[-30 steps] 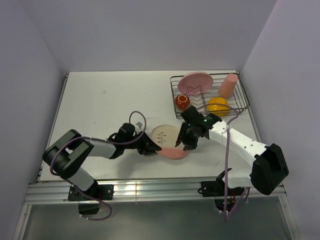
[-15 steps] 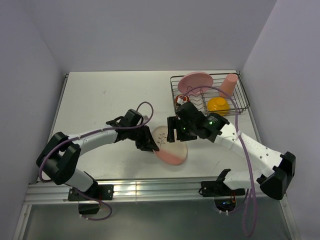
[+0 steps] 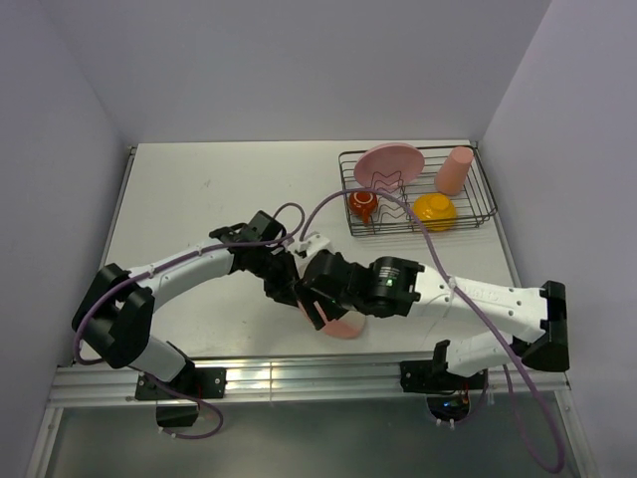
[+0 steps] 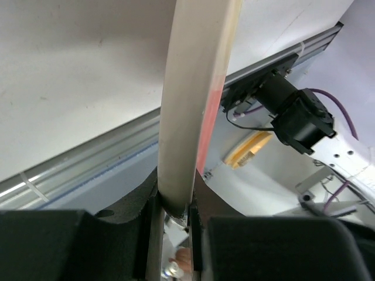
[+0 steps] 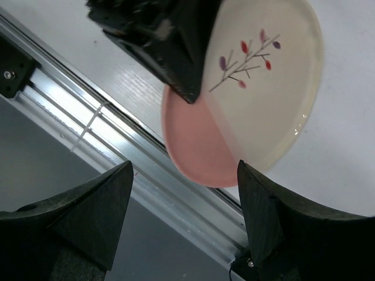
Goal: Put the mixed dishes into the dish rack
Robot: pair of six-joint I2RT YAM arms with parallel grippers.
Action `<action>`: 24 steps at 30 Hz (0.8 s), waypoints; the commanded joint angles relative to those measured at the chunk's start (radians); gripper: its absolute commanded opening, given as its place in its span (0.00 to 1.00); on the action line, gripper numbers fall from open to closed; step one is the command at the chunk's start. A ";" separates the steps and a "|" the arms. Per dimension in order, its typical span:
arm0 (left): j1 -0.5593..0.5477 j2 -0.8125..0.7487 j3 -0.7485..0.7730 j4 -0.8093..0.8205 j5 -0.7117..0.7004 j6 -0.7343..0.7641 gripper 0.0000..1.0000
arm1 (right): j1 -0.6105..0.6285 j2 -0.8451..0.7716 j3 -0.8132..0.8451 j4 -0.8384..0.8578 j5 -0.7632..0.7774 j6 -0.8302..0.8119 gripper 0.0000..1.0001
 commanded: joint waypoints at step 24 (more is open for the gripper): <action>0.087 -0.142 0.065 0.053 0.262 -0.205 0.00 | 0.187 0.323 0.105 -0.061 0.488 -0.054 0.72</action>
